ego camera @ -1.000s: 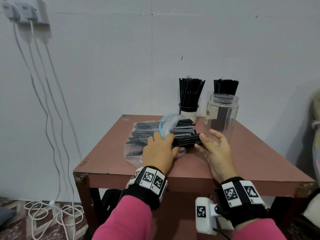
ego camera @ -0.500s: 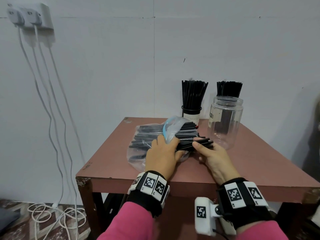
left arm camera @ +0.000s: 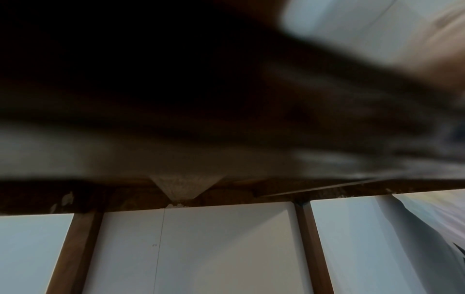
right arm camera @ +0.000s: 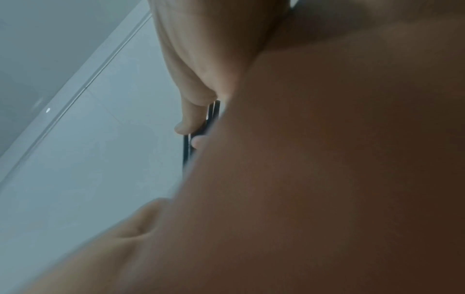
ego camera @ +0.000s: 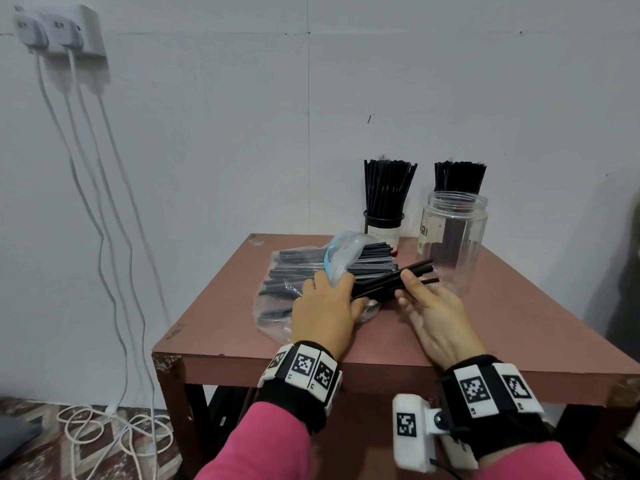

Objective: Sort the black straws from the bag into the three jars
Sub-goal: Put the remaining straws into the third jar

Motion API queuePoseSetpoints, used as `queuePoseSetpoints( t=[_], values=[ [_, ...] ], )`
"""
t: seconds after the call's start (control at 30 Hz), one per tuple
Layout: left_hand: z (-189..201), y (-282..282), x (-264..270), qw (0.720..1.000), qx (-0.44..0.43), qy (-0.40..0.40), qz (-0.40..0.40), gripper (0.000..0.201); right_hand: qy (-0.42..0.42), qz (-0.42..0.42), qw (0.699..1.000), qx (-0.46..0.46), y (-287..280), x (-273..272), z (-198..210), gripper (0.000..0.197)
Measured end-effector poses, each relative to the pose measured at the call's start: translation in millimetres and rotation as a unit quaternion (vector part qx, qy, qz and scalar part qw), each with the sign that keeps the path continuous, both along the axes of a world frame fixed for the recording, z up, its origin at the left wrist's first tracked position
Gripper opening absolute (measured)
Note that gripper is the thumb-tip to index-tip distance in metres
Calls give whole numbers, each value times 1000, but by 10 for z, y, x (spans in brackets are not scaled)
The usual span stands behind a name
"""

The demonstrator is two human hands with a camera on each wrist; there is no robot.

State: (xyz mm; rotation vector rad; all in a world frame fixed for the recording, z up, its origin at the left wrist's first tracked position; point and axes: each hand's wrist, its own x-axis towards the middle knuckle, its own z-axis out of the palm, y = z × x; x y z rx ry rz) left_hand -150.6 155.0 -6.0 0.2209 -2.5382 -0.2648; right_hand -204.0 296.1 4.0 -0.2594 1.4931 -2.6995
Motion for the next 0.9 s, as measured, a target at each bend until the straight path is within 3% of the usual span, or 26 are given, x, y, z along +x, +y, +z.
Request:
queuePoseSetpoints(
  t=[0.07, 0.13, 0.3, 0.43, 0.53, 0.67, 0.9],
  values=[
    [11, 1, -4, 1000, 6, -1, 10, 39, -27, 28, 998, -52, -108, 37, 60, 6],
    [23, -11, 10, 1000, 10, -16, 4, 40, -25, 29, 998, -44, -278, 89, 59, 9],
    [27, -39, 27, 999, 22, -26, -6, 41, 12, -95, 994, 48, -492, 150, -22, 16],
    [12, -52, 3, 1000, 12, 0, 13, 49, 40, -155, 986, 46, -307, 62, 23, 24],
    [-21, -68, -26, 1000, 2, -18, 18, 45, 62, -140, 985, 74, -183, 13, 28, 25],
    [4, -71, -6, 999, 23, -31, 13, 58, 55, -123, 979, 155, -65, -80, 27, 24],
    [37, -102, -5, 993, 81, -87, 7, 39, 32, -149, 982, 108, 254, -172, 216, 25]
  ],
)
